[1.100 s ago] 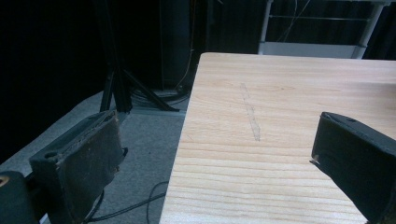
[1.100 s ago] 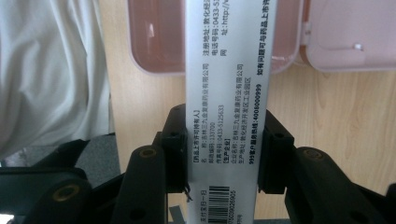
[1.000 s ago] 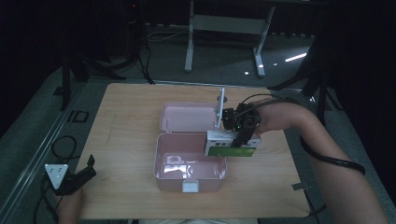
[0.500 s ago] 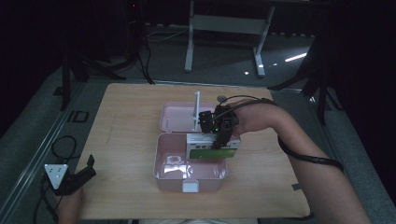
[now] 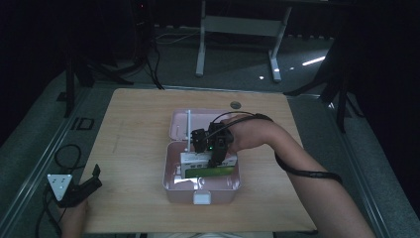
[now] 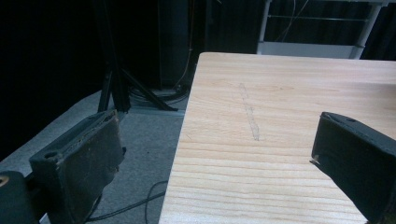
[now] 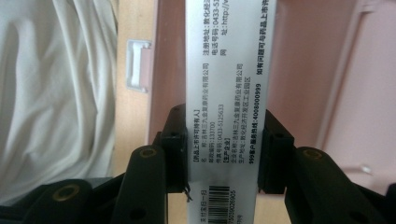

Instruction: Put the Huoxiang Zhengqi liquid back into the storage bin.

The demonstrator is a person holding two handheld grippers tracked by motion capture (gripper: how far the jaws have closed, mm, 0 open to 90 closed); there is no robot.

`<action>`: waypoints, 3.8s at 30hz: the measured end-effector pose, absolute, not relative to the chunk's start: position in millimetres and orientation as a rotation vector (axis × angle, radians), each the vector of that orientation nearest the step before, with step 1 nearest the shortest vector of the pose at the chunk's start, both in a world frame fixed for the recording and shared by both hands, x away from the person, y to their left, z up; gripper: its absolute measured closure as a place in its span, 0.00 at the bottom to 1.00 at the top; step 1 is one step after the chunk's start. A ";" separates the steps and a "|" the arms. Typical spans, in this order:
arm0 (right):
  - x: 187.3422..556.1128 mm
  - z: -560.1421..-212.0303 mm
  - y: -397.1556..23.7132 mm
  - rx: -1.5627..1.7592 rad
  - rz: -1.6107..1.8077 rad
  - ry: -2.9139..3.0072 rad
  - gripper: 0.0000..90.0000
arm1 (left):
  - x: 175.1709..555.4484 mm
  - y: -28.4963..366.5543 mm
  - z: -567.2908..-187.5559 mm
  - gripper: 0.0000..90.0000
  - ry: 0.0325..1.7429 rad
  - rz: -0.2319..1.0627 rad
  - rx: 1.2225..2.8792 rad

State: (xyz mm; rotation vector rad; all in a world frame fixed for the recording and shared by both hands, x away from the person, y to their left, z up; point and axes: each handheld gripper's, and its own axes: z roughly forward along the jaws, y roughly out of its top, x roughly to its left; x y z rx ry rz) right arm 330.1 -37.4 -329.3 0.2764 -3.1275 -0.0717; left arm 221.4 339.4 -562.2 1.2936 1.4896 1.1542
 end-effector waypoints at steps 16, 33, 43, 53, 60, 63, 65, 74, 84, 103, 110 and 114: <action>336.3 -397.6 -34.4 0.203 -0.021 -3.070 0.69 | 221.7 338.9 -562.3 0.02 1.488 1.156 1.296; 338.5 -445.0 -41.6 0.159 0.011 -3.025 0.69 | 222.0 338.6 -562.3 0.02 1.486 1.155 1.301; 337.9 -455.7 -48.1 0.120 -0.002 -3.015 0.68 | 222.1 338.2 -562.4 0.02 1.487 1.156 1.303; 340.6 -434.8 -50.4 0.105 -0.066 -3.043 0.43 | 222.0 338.3 -562.4 0.02 1.485 1.155 1.303; 347.5 -401.8 -65.6 0.075 -0.319 -3.061 0.21 | 221.9 338.6 -562.3 0.02 1.485 1.157 1.307; 350.9 -393.9 -74.6 0.074 -0.402 -3.073 0.17 | 222.1 338.3 -562.4 0.02 1.486 1.157 1.305; 355.5 -388.6 -84.9 0.052 -0.449 -3.077 0.15 | 222.0 338.3 -562.4 0.02 1.486 1.157 1.304; 362.1 -374.1 -128.9 -0.031 -0.591 -3.162 0.15 | 222.0 338.1 -562.5 0.02 1.486 1.160 1.304; 377.4 -379.2 -179.1 -0.226 -0.762 -3.203 0.15 | 222.0 338.1 -562.4 0.02 1.489 1.160 1.306; 410.7 -460.5 -228.1 -0.700 -0.949 -3.152 0.14 | 222.4 337.7 -562.4 0.02 1.486 1.159 1.310; 414.9 -487.3 -235.7 -0.875 -1.091 -3.112 0.13 | 222.5 337.6 -562.4 0.02 1.485 1.159 1.312; 415.9 -500.1 -237.2 -0.943 -1.159 -3.100 0.13 | 222.4 337.5 -562.4 0.02 1.485 1.160 1.312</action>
